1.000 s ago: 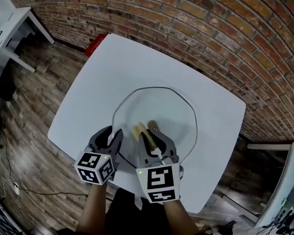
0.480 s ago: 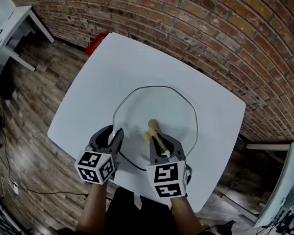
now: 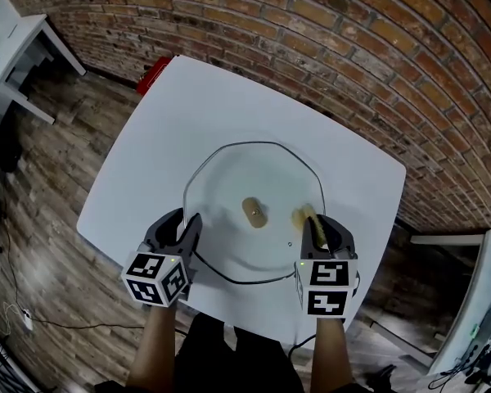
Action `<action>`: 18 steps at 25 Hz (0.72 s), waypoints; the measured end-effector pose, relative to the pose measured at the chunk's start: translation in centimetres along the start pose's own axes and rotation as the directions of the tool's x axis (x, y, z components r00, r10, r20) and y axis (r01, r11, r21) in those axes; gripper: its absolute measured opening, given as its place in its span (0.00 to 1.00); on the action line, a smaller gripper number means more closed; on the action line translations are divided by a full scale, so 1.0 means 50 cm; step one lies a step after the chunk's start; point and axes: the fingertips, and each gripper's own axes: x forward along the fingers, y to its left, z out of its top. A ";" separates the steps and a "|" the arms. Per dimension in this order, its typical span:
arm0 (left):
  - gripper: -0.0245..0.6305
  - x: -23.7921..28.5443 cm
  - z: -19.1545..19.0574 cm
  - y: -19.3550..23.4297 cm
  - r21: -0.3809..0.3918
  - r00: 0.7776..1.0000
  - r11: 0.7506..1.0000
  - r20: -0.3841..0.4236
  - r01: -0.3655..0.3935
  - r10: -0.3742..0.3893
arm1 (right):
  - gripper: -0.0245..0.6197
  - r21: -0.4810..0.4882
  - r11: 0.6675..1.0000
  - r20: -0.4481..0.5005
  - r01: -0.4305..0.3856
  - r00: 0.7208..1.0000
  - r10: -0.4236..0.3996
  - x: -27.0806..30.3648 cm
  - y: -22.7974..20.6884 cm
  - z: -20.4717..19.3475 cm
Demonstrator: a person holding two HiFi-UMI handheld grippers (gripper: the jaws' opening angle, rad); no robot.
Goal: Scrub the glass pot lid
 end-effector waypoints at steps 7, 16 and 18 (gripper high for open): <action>0.26 0.000 0.000 0.001 -0.004 1.000 1.000 -0.004 0.004 -0.004 | 0.13 -0.067 0.974 0.113 -0.218 0.968 0.224 -0.040 0.195 0.084; 0.26 -0.002 0.000 0.000 -0.003 1.000 1.000 -0.004 0.006 -0.006 | 0.13 -0.162 0.914 0.061 -0.372 0.921 0.385 -0.063 0.343 0.057; 0.26 -0.004 -0.002 0.002 -0.004 1.000 1.000 -0.003 0.004 -0.004 | 0.13 -0.150 0.927 0.038 -0.345 0.934 0.354 -0.054 0.313 0.038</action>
